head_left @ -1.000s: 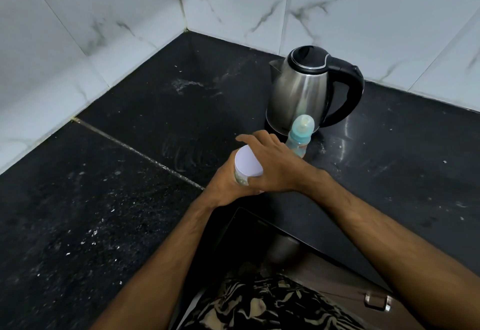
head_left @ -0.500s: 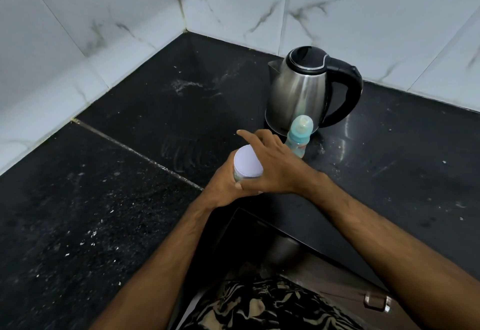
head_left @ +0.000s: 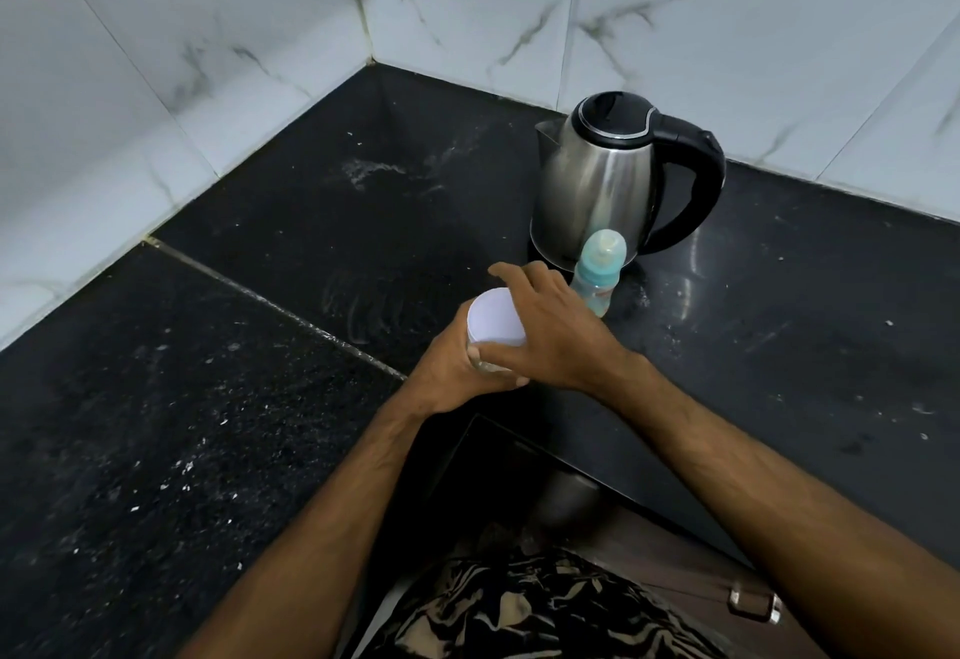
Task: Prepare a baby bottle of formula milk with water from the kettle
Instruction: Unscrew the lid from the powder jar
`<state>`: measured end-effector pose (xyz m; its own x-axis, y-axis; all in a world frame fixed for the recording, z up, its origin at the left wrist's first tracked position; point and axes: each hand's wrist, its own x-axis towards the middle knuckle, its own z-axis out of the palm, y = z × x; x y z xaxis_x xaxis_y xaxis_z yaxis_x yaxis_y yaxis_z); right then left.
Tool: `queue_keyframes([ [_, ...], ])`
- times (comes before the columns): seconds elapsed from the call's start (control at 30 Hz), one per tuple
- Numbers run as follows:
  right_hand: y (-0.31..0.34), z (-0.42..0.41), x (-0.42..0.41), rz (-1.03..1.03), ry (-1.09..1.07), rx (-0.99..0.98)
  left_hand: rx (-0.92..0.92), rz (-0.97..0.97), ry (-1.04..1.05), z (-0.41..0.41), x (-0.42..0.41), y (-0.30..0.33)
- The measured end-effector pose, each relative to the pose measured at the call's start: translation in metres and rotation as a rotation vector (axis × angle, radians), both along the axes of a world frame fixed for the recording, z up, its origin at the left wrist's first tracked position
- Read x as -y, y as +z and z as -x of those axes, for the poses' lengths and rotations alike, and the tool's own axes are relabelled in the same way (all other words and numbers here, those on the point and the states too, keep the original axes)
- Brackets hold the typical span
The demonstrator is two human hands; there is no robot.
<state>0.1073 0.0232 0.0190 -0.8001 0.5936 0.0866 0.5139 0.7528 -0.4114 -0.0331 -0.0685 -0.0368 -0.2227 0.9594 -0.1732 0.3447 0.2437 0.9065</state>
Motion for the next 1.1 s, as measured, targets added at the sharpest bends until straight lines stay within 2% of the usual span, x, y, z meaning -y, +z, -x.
queue_keyframes([
  [0.2,0.000,0.001,0.001,0.165,0.149,-0.047,0.024,-0.028,-0.006,-0.003,-0.002,0.001],
  [0.4,0.001,0.002,0.003,0.004,-0.006,-0.020,0.009,0.007,-0.018,-0.001,-0.001,-0.001],
  [0.57,0.001,0.001,0.003,0.195,0.170,-0.034,0.022,-0.025,-0.006,-0.003,-0.003,-0.002],
  [0.63,-0.002,-0.001,0.003,0.170,0.130,-0.036,0.001,-0.017,-0.011,-0.001,-0.001,-0.002],
  [0.77,-0.006,0.002,0.004,-0.022,-0.067,-0.016,0.002,-0.014,-0.001,0.000,0.000,0.001],
  [0.83,-0.006,0.002,0.005,-0.001,-0.044,-0.046,0.027,-0.041,-0.029,-0.005,-0.002,0.005],
  [0.97,-0.006,0.000,0.005,0.197,0.100,-0.080,0.067,-0.041,0.000,-0.009,-0.003,0.007],
  [1.03,-0.008,-0.001,0.004,0.187,0.069,-0.071,0.033,-0.016,-0.006,-0.004,0.000,0.000],
  [1.1,-0.009,-0.001,0.005,0.087,-0.030,-0.042,-0.002,0.007,0.004,0.000,0.001,-0.001],
])
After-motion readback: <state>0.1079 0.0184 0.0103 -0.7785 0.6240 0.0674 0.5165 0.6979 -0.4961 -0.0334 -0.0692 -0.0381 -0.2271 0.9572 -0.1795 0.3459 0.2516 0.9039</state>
